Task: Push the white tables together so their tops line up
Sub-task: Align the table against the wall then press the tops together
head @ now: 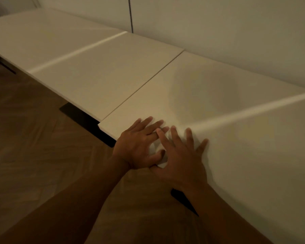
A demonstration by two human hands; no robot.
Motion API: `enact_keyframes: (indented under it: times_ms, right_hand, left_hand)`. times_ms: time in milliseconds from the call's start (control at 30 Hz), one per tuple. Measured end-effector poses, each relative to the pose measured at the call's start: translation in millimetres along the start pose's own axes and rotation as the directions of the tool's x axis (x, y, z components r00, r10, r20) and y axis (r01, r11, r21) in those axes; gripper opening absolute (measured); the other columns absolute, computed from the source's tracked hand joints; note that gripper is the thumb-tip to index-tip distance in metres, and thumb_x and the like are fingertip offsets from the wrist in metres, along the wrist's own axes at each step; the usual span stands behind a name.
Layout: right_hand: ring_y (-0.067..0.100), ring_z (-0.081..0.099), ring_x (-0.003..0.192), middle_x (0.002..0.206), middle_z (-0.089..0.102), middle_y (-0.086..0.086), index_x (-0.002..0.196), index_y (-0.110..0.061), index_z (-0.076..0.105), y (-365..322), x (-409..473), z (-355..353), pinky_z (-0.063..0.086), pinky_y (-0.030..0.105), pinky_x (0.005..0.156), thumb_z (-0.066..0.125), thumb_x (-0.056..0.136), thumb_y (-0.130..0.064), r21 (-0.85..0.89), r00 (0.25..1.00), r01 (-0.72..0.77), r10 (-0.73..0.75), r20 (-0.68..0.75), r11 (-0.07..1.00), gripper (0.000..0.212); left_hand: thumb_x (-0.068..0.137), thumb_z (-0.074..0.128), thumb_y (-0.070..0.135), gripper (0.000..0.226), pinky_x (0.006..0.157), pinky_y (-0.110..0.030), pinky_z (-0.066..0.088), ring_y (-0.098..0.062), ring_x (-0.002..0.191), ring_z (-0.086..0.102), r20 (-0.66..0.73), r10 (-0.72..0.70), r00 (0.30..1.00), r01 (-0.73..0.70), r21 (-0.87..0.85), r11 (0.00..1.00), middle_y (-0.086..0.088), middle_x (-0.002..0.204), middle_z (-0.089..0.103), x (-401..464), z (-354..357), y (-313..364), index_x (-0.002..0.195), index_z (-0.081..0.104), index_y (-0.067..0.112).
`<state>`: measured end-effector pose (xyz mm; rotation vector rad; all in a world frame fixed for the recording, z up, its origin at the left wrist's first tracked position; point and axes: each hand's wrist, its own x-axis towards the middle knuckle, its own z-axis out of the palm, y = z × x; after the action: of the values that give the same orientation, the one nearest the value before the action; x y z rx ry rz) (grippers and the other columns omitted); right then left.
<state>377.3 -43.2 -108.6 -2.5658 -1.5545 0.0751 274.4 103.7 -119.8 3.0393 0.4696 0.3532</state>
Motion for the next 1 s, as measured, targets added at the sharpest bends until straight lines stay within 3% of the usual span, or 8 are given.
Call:
enact_keyframes:
  times_ms: [200,333,433,567,667,733,833,1000]
  right_hand:
    - [0.036,-0.003,0.151,0.166,0.006,-0.002,0.154,-0.04,0.0,3,-10,1,0.001,0.072,0.111,0.029,0.077,-0.087,-0.001,1.0,-0.016,0.016,-0.016,1.0,0.094]
    - [0.029,0.004,0.152,0.165,0.011,0.001,0.155,-0.033,0.014,21,-48,2,0.007,0.063,0.118,0.029,0.089,-0.073,-0.01,0.999,0.008,-0.009,-0.046,1.0,0.079]
    - [0.029,0.016,0.15,0.163,0.021,0.003,0.154,-0.029,0.025,42,-93,-2,0.016,0.056,0.119,0.022,0.095,-0.061,0.022,0.994,-0.021,0.023,-0.103,1.0,0.067]
    - [0.027,0.027,0.147,0.159,0.032,0.004,0.151,-0.025,0.034,87,-169,-3,0.028,0.048,0.117,0.034,0.1,-0.051,0.002,0.986,-0.082,0.082,-0.144,0.997,0.057]
    - [0.026,0.033,0.144,0.155,0.039,0.004,0.148,-0.02,0.042,129,-220,-5,0.035,0.047,0.112,0.043,0.099,-0.047,-0.021,0.969,-0.159,0.152,-0.197,0.987,0.055]
    - [0.026,0.036,0.143,0.153,0.042,0.005,0.146,-0.018,0.044,155,-250,-10,0.036,0.046,0.111,0.047,0.098,-0.046,0.001,0.945,-0.227,0.221,-0.239,0.974,0.056]
    - [0.027,0.037,0.142,0.152,0.044,0.005,0.144,-0.02,0.046,203,-300,-19,0.035,0.044,0.112,0.043,0.097,-0.051,0.006,0.914,-0.303,0.292,-0.28,0.953,0.057]
    - [0.027,0.04,0.138,0.154,0.041,0.003,0.149,-0.032,0.038,303,-399,-40,0.036,0.044,0.106,0.038,0.09,-0.073,-0.115,0.884,-0.435,0.399,-0.245,0.893,0.072]
  left_hand:
    - [0.096,0.024,0.065,0.073,0.121,-0.055,0.017,-0.03,0.153,0.009,0.129,0.017,0.991,-0.029,0.09,0.995,-0.001,0.167,0.012,0,0,6,0.159,0.012,0.03]
    - [0.097,0.013,0.066,0.073,0.119,-0.062,0.013,-0.033,0.154,0.001,0.169,-0.003,0.986,-0.012,0.087,0.996,-0.005,0.168,0.005,-8,0,27,0.159,0.007,0.029]
    - [0.096,0.011,0.068,0.074,0.119,-0.063,0.01,-0.03,0.154,-0.005,0.19,0.111,0.976,-0.119,0.033,0.992,-0.004,0.168,-0.001,-11,-6,66,0.16,0.004,0.03]
    - [0.094,0.021,0.075,0.084,0.122,-0.057,0.003,-0.021,0.153,-0.014,0.231,0.373,0.899,-0.372,-0.048,0.927,0.002,0.168,-0.006,-12,-4,140,0.16,0.002,0.026]
    - [0.092,0.035,0.074,0.087,0.123,-0.056,0.002,-0.031,0.154,-0.005,0.2,0.439,0.876,-0.428,-0.099,0.898,0.001,0.168,0.003,-8,4,202,0.16,0.008,0.028]
    - [0.091,0.041,0.072,0.086,0.123,-0.053,0.006,-0.028,0.154,0.003,0.178,0.474,0.862,-0.46,-0.118,0.88,0.002,0.167,0.011,-5,8,246,0.159,0.013,0.029]
    - [0.09,0.044,0.07,0.083,0.123,-0.049,0.012,-0.023,0.152,0.013,0.151,0.557,0.817,-0.542,-0.13,0.83,0.002,0.164,0.023,4,11,319,0.157,0.024,0.025]
    - [0.086,0.04,0.077,0.085,0.119,-0.054,0.018,-0.026,0.151,0.015,0.152,0.62,0.77,-0.616,-0.078,0.784,0.001,0.164,0.019,14,25,434,0.156,0.019,0.034]
